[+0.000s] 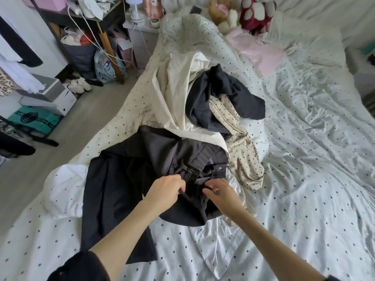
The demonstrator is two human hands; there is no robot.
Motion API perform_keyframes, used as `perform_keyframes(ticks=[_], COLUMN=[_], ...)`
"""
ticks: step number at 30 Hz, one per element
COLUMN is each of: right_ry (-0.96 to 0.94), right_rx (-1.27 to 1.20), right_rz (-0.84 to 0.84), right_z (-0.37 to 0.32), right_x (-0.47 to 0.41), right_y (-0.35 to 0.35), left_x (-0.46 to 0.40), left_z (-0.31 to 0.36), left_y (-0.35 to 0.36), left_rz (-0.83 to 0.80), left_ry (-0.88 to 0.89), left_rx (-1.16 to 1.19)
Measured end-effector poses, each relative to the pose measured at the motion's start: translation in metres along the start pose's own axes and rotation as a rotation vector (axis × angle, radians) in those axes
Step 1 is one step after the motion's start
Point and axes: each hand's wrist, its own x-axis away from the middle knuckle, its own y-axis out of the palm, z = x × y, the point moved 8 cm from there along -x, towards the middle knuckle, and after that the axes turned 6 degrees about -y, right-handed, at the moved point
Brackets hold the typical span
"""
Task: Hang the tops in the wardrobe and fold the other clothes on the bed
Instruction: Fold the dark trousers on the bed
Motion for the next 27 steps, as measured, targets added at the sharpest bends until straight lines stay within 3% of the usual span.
perform_keyframes(ticks=[4,8,14,18,22,25,27], right_ry=[0.158,0.149,0.134,0.169,0.1,0.036,-0.015], right_rx=[-0.082,-0.052,-0.216,-0.492,-0.379,-0.177,-0.059], right_rz=[-0.294,-0.368,-0.229,-0.076,-0.115,-0.192,-0.215], right_z=[0.017,0.017,0.022,0.028,0.018,0.015,0.011], right_x=[0.002,0.024,0.058,0.08,0.096,0.114,0.123], right_y=[0.035,0.055,0.018,-0.027,-0.035,-0.015,-0.002], left_x=[0.024,0.035,0.048,0.064,0.072,0.065,0.051], left_z=[-0.015,-0.015,0.013,0.042,0.075,0.078,0.084], left_y=[0.005,-0.004,0.008,-0.008,-0.014,-0.024,-0.028], left_rz=[-0.042,0.019,0.002,0.278,0.356,0.326,0.326], left_ry=[-0.024,-0.032,0.034,0.016,0.131,0.04,0.008], left_rx=[0.132,0.214,0.187,0.15,0.125,0.184,0.041])
